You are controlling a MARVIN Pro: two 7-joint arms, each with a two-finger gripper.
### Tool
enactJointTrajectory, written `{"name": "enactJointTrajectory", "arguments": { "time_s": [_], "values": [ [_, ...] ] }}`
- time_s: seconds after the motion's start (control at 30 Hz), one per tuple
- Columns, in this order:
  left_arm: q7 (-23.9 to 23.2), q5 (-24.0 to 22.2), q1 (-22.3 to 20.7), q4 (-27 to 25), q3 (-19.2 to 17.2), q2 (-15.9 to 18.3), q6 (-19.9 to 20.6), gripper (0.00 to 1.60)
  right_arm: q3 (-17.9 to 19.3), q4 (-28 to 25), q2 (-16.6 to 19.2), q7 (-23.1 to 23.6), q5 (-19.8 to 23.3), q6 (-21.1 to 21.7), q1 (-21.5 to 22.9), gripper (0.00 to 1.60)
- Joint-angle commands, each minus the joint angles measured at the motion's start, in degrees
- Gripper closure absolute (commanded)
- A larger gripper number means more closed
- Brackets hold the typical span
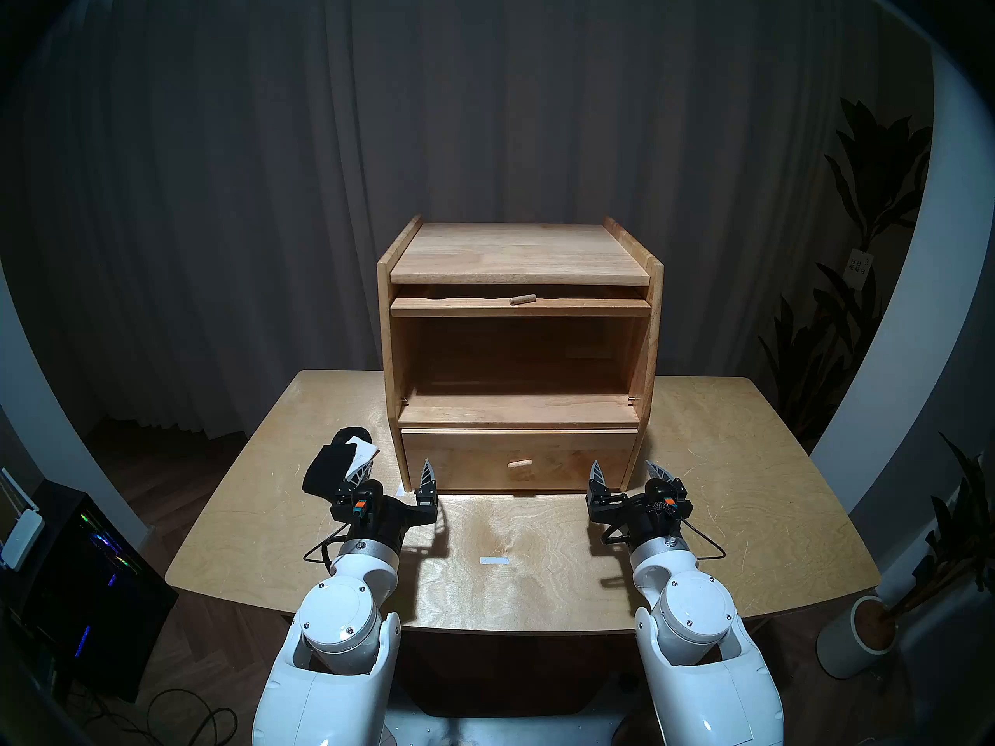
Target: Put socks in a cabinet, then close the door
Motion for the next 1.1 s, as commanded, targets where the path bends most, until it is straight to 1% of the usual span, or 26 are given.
{"name": "enactJointTrajectory", "arguments": {
  "time_s": [0.0, 0.1, 0.17, 0.23, 0.27, 0.3, 0.33, 0.37, 0.43, 0.47, 0.5, 0.53, 0.57, 0.67, 0.7, 0.73, 0.77, 0.8, 0.83, 0.87, 0.9, 0.93, 0.97, 1.0, 1.03, 1.07],
  "values": [
    [0.28, 0.61, 0.64, -2.34, -0.08, 0.30, 0.14, 0.00, 0.03, -1.13, 0.00, -0.01, 0.01, -0.16, 0.08, 0.00],
    [0.97, 2.80, 2.44, -3.70, -0.01, 1.49, -0.71, 0.00, 0.03, -1.11, 0.00, -0.01, 0.01, -0.17, 0.09, 0.00],
    [1.33, 3.88, 3.71, -3.69, -0.78, 2.63, -0.90, 0.00, 0.03, -1.09, 0.00, -0.01, 0.01, -0.19, 0.10, 0.00],
    [1.70, 3.82, 5.39, -4.18, -2.35, 3.39, -0.92, 0.00, 0.02, -1.05, 0.00, -0.01, 0.01, -0.21, 0.12, 0.00],
    [2.31, 4.19, 7.51, -5.65, -3.88, 4.15, -1.05, 0.00, 0.02, -1.00, 0.00, -0.01, 0.01, -0.23, 0.15, 0.00],
    [3.35, 6.70, 8.42, -6.07, -4.12, 5.19, -1.11, 0.00, 0.02, -0.96, 0.01, -0.02, 0.01, -0.24, 0.17, 0.00],
    [4.68, 10.73, 9.73, -6.45, -4.65, 7.00, -1.27, 0.00, 0.02, -0.91, 0.00, -0.02, 0.01, -0.25, 0.20, 0.00],
    [4.97, 11.88, 10.22, -6.65, -4.94, 7.71, -1.46, 0.00, 0.02, -0.90, 0.00, -0.02, 0.00, -0.25, 0.21, 0.00],
    [5.49, 15.64, 10.68, -7.05, -5.65, 9.69, -1.88, 0.00, 0.02, -0.83, 0.00, -0.02, 0.00, -0.26, 0.25, 0.00],
    [5.49, 15.64, 10.68, -7.05, -5.65, 9.69, -1.88, 0.00, 0.02, -0.83, 0.00, -0.02, 0.00, -0.26, 0.25, 0.00],
    [4.91, 20.01, 10.83, -7.58, -7.08, 10.48, -2.56, 0.00, 0.01, -0.70, 0.00, -0.02, 0.00, -0.26, 0.31, 0.00],
    [3.95, 21.58, 11.20, -8.24, -7.54, 11.87, -2.94, 0.00, 0.01, -0.63, 0.00, -0.03, 0.00, -0.26, 0.34, 0.00],
    [3.56, 22.96, 11.36, -8.64, -8.14, 11.93, -3.14, 0.00, 0.01, -0.55, 0.00, -0.03, 0.00, -0.25, 0.37, 0.00],
    [2.23, 26.09, 12.51, -10.28, -9.64, 14.21, -4.02, 0.00, 0.01, -0.30, 0.00, -0.02, 0.00, -0.23, 0.44, 0.00],
    [2.23, 26.09, 12.51, -10.28, -9.64, 14.21, -4.02, 0.00, 0.01, -0.30, 0.00, -0.02, 0.00, -0.23, 0.44, 0.00],
    [1.47, 28.15, 12.75, -12.05, -10.96, 15.72, -4.53, 0.00, 0.00, -0.16, 0.00, -0.02, 0.00, -0.22, 0.48, 0.00],
    [1.02, 29.08, 12.65, -12.56, -11.63, 15.71, -4.89, 0.00, 0.00, -0.11, 0.00, -0.02, 0.00, -0.23, 0.49, 0.00],
    [0.19, 29.94, 13.06, -13.76, -11.88, 17.53, -4.96, 0.00, 0.00, -0.03, 0.00, -0.02, 0.00, -0.23, 0.51, 0.00],
    [-0.44, 31.03, 12.89, -13.62, -12.59, 16.87, -5.33, 0.00, 0.00, 0.03, 0.00, -0.02, 0.00, -0.23, 0.53, 0.00],
    [-1.45, 31.53, 13.56, -14.88, -12.96, 18.08, -5.37, 0.00, 0.00, 0.07, -0.01, -0.02, 0.00, -0.24, 0.55, 0.00],
    [-2.14, 32.67, 13.83, -15.43, -13.67, 18.60, -5.53, 0.00, 0.00, 0.12, -0.01, -0.02, 0.00, -0.24, 0.57, 0.00],
    [-3.18, 33.80, 14.18, -15.62, -14.44, 19.95, -5.58, 0.00, 0.00, 0.17, -0.01, -0.02, 0.00, -0.25, 0.59, 0.00],
    [-3.18, 33.80, 14.18, -15.62, -14.44, 19.95, -5.58, 0.00, 0.00, 0.17, -0.01, -0.02, 0.00, -0.25, 0.59, 0.00],
    [-4.27, 34.72, 14.37, -16.15, -15.24, 19.84, -5.82, 0.00, 0.00, 0.20, -0.01, -0.02, 0.00, -0.26, 0.61, 0.00],
    [-5.31, 35.09, 14.37, -16.33, -15.84, 20.31, -5.71, 0.00, 0.00, 0.23, -0.01, -0.02, 0.00, -0.26, 0.63, 0.00],
    [-6.46, 36.24, 14.53, -16.77, -16.71, 21.75, -5.92, 0.00, 0.00, 0.26, -0.01, -0.02, 0.00, -0.27, 0.65, 0.00]
  ]
}}
